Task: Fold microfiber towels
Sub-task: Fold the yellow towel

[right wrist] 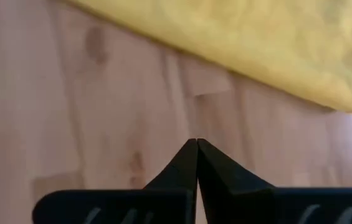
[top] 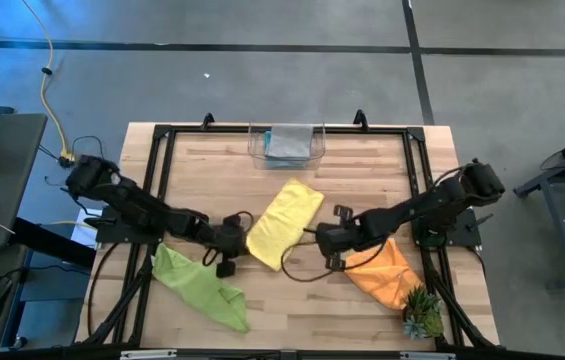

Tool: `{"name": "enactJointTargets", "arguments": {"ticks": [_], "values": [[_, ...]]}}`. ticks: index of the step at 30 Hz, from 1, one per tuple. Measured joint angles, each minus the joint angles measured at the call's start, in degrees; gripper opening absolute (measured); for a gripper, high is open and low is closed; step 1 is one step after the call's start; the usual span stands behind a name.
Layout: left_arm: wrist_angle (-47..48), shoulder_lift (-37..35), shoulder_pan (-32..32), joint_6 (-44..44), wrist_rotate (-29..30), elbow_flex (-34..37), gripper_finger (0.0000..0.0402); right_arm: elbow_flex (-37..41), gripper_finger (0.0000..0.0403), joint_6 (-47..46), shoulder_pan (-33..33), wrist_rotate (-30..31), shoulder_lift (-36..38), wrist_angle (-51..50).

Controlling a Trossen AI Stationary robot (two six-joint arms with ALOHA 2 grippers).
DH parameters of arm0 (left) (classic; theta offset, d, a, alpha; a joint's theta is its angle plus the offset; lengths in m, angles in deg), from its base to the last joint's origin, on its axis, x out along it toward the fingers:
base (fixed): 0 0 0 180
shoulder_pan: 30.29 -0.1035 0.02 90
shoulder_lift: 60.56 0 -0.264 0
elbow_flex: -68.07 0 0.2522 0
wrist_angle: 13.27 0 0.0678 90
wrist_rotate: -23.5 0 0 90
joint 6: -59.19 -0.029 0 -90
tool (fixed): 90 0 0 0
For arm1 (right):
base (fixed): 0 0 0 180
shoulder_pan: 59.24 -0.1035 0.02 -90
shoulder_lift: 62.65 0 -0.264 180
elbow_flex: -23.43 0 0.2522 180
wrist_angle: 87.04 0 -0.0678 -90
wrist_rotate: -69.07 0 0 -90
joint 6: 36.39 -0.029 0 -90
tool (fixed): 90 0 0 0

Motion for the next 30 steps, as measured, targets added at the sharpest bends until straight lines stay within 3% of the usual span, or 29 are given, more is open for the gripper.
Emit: {"name": "enactJointTargets", "arguments": {"ticks": [5,10,14,18,24,30], "values": [[-3.85,6.27,2.92,0.47,0.72,-3.77,0.0,0.02,0.0,-0.19,-4.46,0.01,-0.6,2.3],[-3.05,10.04,5.55,-2.25,0.66,-8.25,0.0,0.0,0.0001,1.14,-8.02,2.97,-1.08,11.65],[-2.83,5.84,8.33,-3.45,1.14,-7.73,0.0,0.0,0.002,5.45,-8.22,2.55,-4.8,23.95],[-3.43,-0.66,9.57,-3.23,1.41,-3.94,0.0,-0.33,0.0071,12.72,-7.98,1.24,-10.34,34.29],[-3.25,-7.41,9.66,-3.04,3.79,1.24,0.0,-6.84,0.0148,23.74,-7.97,2.96,-18.85,35.11],[-3.37,-8.85,9.0,-2.73,4.4,3.07,0.0,-15.5,0.0176,28.83,-7.19,6.14,-26.25,27.99]]}}
